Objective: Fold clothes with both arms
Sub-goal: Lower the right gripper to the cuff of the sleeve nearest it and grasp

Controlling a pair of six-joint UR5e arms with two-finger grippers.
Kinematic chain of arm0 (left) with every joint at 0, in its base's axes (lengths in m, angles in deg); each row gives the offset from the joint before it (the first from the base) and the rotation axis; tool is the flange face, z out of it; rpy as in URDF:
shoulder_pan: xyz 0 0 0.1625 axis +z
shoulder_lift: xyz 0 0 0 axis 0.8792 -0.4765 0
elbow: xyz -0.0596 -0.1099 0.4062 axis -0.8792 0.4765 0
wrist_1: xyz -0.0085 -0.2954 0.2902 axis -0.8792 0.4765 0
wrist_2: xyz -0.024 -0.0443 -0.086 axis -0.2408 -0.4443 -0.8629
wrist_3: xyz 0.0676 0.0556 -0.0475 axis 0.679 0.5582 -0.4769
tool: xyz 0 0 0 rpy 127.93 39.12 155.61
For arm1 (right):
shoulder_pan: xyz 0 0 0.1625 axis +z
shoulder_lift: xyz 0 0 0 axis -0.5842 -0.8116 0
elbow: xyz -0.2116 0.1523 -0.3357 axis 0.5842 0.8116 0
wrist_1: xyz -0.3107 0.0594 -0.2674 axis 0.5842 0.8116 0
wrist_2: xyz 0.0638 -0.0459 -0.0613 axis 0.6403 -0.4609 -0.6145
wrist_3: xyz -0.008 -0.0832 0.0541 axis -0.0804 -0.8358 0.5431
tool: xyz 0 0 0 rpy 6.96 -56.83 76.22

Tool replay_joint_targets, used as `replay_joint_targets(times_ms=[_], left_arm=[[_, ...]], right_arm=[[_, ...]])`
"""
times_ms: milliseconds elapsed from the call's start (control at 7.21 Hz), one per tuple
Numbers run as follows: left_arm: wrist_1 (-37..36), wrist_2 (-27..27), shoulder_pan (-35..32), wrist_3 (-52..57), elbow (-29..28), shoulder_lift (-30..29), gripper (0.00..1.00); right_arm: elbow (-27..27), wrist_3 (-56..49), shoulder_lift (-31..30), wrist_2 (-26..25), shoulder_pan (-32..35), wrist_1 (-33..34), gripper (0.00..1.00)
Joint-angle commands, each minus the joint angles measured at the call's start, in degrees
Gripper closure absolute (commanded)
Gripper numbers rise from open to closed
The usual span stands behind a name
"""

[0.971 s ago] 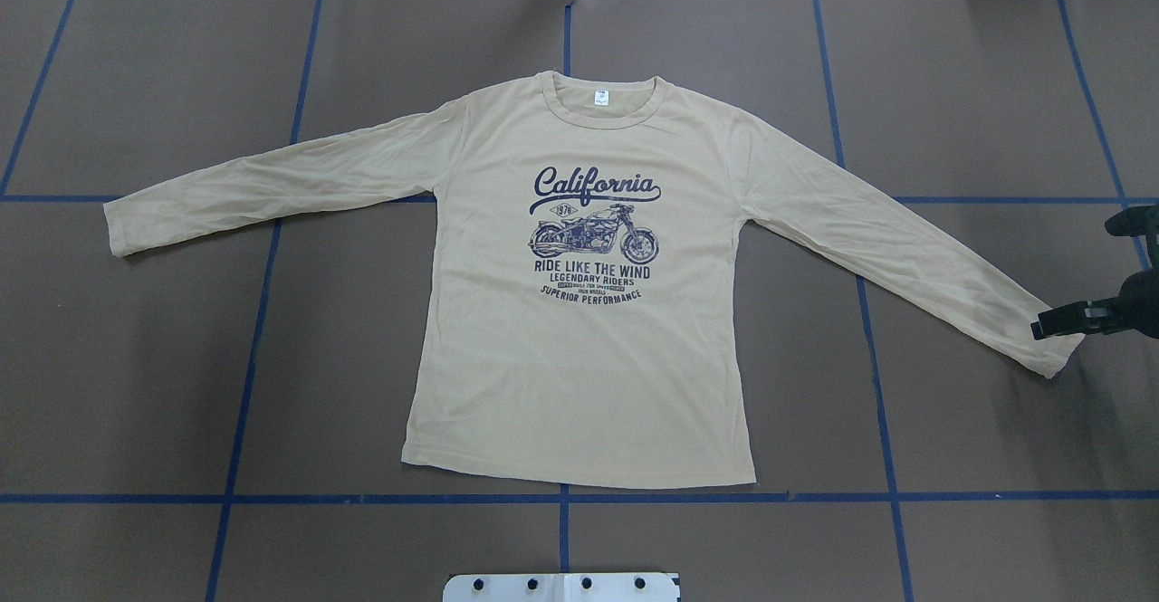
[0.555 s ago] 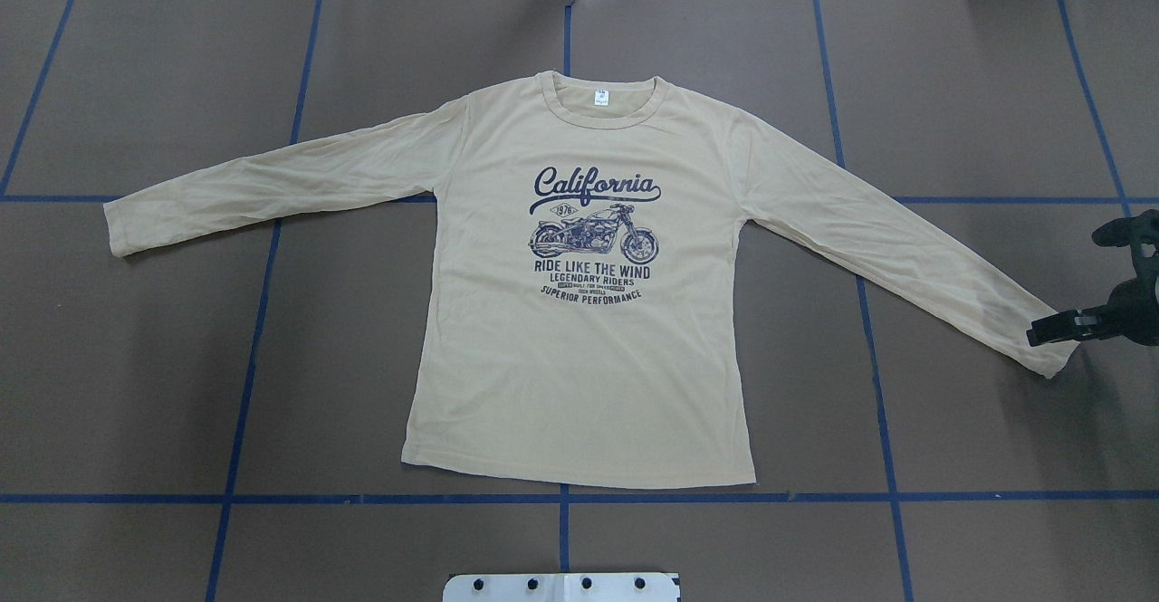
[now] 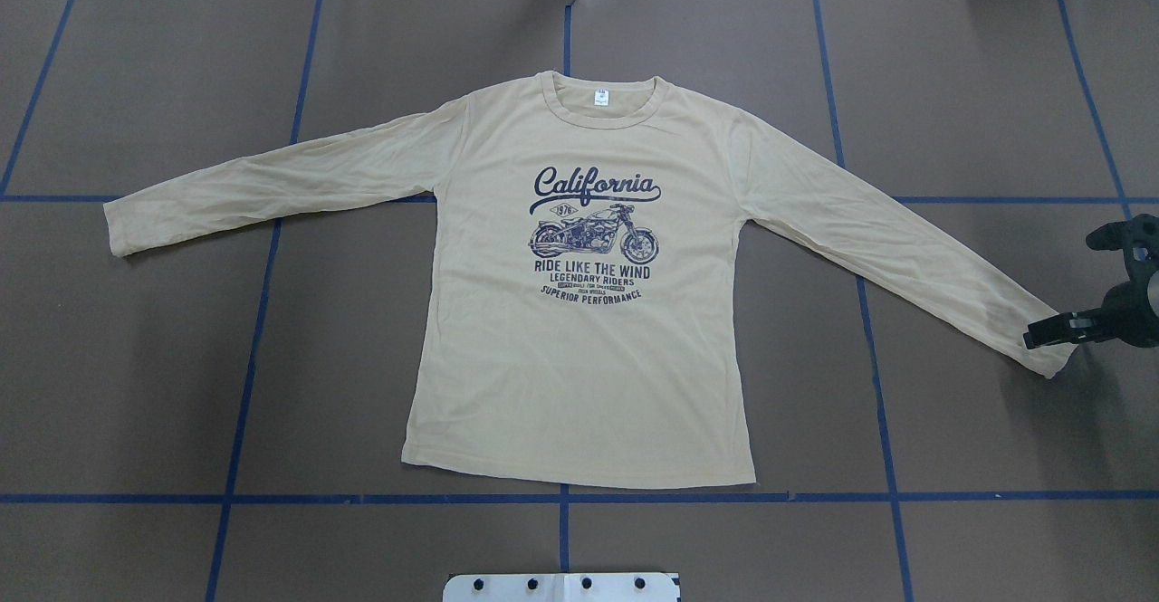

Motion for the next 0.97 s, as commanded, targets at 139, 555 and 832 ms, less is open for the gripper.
replay_joint_targets(times_ms=[139,555,832], left_arm=[[0.0,-0.06,0.0,0.0,0.04,0.0,0.0],[0.0,-0.06,0.0,0.0,0.04,0.0,0.0],[0.0,-0.24,0.0,0.0,0.13,0.0,0.0]], right_arm=[[0.32,0.0,-0.57,0.37,-0.3,-0.06,0.05],[0.4,-0.09,-1.71,0.46,-0.21,0.02,0.1],[0.4,0.0,-2.07,0.46,-0.21,0.02,0.13]])
